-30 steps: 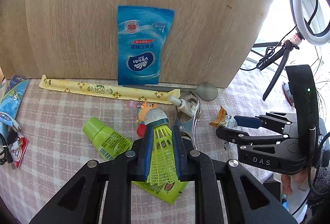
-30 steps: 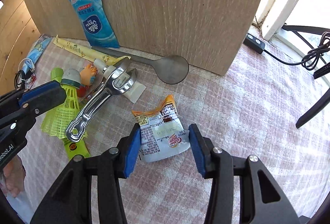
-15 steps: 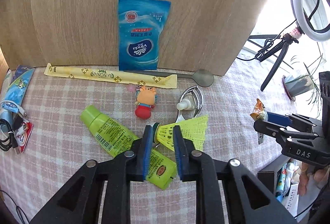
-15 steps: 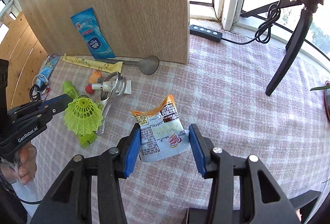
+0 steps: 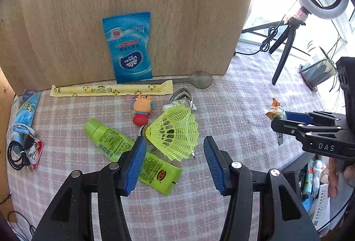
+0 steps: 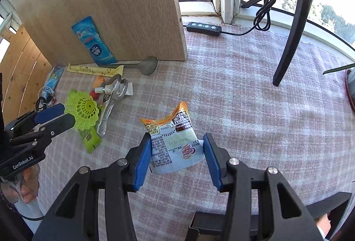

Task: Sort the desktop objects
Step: 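Carry the shuttlecock and snack packet into the black tray and release both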

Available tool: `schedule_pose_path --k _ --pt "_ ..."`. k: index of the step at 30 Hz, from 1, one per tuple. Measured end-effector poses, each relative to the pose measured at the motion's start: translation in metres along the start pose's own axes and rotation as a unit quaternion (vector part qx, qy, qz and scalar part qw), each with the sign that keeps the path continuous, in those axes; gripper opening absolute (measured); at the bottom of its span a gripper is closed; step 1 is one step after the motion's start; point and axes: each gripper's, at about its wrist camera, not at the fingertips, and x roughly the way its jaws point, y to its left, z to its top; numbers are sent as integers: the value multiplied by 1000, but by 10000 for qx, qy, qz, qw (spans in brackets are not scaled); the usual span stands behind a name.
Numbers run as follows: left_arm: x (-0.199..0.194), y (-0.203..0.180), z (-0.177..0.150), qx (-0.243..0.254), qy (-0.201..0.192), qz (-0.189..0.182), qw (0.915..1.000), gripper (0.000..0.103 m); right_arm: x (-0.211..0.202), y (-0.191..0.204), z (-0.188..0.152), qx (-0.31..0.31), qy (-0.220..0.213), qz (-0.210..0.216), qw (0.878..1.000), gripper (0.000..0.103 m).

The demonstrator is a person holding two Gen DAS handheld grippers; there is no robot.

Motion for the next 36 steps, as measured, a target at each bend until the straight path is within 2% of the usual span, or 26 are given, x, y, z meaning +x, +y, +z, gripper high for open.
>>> schedule_pose_path --k 1,4,9,15,16,19,21,23,30,36 --pt "3 0 0 -19 11 50 10000 50 -2 -1 -1 -12 6 -10 10000 45" --pt "5 10 2 -318 86 -229 9992 50 -4 1 -3 -44 2 -12 10000 45" --pt "8 14 8 -279 63 -153 9995 49 -9 1 -4 -52 -15 -22 10000 45" --pt "31 28 17 -541 279 49 9981 20 -7 6 -4 -92 8 -85 9999 45" --pt "37 31 16 -565 320 107 9978 10 -7 7 -5 -120 8 -104 9999 45" --pt "45 40 12 -718 427 175 9963 2 -12 9 -7 -166 -19 -138 9998 45" --pt "40 47 9 -921 447 -43 9947 2 -17 8 -9 -152 -62 -138 9998 45" --pt "28 47 7 -922 362 -114 9950 2 -24 6 -11 -99 -102 -117 9998 45" --pt "-27 12 3 -471 17 -438 9979 2 -58 -5 -29 244 -214 57 9995 45" --pt "-69 -36 -3 75 -154 -815 9965 2 -107 -16 -60 464 -435 -74 9979 45"
